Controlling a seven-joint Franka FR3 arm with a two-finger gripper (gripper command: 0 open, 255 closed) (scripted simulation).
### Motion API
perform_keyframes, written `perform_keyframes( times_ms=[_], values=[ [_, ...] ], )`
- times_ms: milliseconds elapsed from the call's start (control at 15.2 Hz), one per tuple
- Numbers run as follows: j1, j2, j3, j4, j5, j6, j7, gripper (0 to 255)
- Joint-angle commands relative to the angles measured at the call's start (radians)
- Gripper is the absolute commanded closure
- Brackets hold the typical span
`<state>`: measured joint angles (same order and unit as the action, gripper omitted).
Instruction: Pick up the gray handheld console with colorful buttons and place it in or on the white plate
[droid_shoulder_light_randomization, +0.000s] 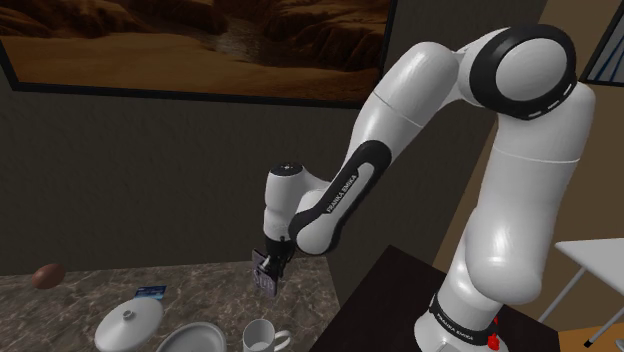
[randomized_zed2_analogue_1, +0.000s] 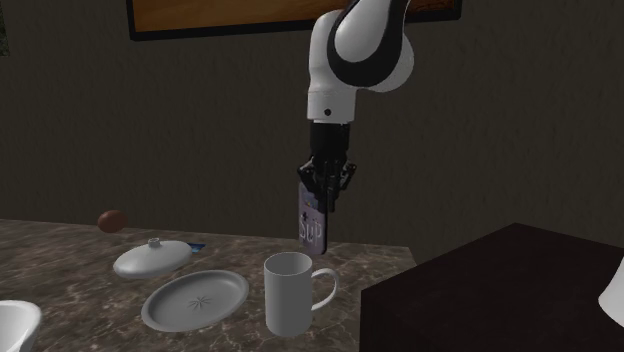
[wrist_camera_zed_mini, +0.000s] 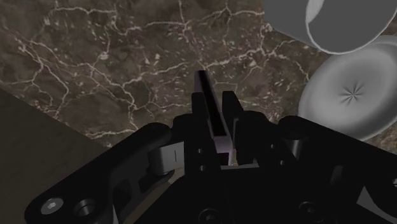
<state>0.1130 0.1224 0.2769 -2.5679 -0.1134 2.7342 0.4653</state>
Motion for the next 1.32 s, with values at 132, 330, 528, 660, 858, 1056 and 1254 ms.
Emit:
perform_keyframes(
  times_ms=[132,330,528,660,858,1056,1254],
  values=[
    [-0.006,-0.061,0.014,-0.002,0.048,-0.056,-0.035,255],
    [-0.006,-0.104,0.019,0.001,0.078,-0.100,-0.057,255],
    [0.020,-0.084,0.041,0.046,0.062,-0.126,0.004,255],
    [0.046,-0.060,0.061,0.094,0.043,-0.153,0.063,255],
    [0.085,-0.017,0.086,0.174,0.013,-0.196,0.149,255],
    [0.127,0.033,0.104,0.264,-0.019,-0.243,0.229,255],
    [0.172,0.090,0.117,0.363,-0.051,-0.294,0.303,255]
  ],
)
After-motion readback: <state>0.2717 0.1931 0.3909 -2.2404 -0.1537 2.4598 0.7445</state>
